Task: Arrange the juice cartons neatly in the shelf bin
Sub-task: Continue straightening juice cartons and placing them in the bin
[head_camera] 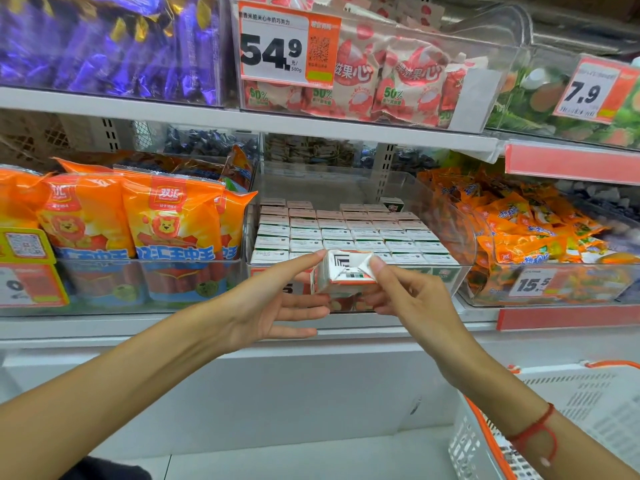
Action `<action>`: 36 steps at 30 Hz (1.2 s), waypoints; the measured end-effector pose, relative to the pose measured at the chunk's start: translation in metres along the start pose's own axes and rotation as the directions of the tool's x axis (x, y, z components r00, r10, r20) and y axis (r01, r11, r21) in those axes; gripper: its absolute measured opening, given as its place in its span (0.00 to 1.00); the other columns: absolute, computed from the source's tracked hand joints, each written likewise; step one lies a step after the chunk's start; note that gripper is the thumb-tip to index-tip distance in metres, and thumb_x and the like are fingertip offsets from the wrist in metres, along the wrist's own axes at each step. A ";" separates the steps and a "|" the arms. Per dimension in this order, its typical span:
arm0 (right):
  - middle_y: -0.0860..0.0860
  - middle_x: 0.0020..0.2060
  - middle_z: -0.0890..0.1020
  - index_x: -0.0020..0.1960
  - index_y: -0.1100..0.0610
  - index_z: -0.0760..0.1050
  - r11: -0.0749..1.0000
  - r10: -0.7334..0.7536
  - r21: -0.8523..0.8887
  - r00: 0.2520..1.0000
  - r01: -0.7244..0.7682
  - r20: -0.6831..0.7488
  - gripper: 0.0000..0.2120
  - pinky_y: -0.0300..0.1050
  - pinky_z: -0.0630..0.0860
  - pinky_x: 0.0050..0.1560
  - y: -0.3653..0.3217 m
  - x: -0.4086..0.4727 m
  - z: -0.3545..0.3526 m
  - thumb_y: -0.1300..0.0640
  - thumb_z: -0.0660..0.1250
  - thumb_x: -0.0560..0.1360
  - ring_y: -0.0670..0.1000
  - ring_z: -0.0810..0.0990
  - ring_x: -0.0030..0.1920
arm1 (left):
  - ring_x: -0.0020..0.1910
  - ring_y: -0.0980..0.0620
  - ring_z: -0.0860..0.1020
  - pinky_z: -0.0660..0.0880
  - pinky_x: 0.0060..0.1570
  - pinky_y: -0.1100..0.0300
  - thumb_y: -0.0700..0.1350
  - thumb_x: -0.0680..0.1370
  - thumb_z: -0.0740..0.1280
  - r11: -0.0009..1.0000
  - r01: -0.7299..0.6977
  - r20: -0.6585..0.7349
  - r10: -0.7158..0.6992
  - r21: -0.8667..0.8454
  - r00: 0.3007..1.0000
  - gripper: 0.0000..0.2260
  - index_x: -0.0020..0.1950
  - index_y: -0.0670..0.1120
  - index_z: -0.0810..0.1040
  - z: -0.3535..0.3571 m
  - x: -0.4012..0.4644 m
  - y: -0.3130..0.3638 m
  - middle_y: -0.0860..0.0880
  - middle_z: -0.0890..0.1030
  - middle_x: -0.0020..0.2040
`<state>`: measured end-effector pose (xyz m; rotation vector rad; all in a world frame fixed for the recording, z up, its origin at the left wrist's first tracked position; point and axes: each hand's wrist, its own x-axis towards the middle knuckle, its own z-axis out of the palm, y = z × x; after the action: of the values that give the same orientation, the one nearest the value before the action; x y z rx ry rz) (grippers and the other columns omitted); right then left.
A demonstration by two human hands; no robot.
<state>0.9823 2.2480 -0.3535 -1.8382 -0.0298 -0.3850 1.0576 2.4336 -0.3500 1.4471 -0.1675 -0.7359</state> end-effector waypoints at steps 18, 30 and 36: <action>0.45 0.51 0.85 0.63 0.30 0.72 0.975 -0.015 0.221 0.990 -0.017 0.140 0.24 0.34 0.79 0.50 -0.006 0.000 -0.008 0.44 0.71 0.68 0.45 0.84 0.52 | 0.52 0.58 0.83 0.81 0.46 0.63 0.53 0.67 0.74 0.802 -0.582 -0.072 0.593 0.135 0.802 0.24 0.59 0.70 0.70 0.020 -0.007 0.000 0.54 0.84 0.53; 0.44 0.49 0.81 0.60 0.49 0.78 0.791 -0.470 -0.497 0.874 0.357 -0.122 0.22 0.35 0.75 0.46 -0.002 0.000 -0.012 0.57 0.78 0.68 0.46 0.78 0.50 | 0.43 0.53 0.85 0.80 0.34 0.62 0.56 0.79 0.64 0.941 -0.338 -0.231 0.330 0.008 0.915 0.10 0.55 0.53 0.78 0.013 0.001 0.003 0.50 0.86 0.46; 0.51 0.53 0.80 0.60 0.54 0.80 0.462 -0.682 -0.660 0.713 0.592 0.162 0.27 0.31 0.69 0.53 0.008 0.002 -0.011 0.63 0.80 0.63 0.48 0.72 0.56 | 0.49 0.47 0.85 0.81 0.40 0.59 0.58 0.66 0.73 0.979 -0.125 0.041 0.133 -0.158 0.990 0.26 0.60 0.47 0.77 0.005 -0.004 0.004 0.43 0.86 0.50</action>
<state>0.9836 2.2353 -0.3575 -2.4897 -0.5996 -1.1884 1.0537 2.4312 -0.3441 1.2578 -0.2364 -0.6653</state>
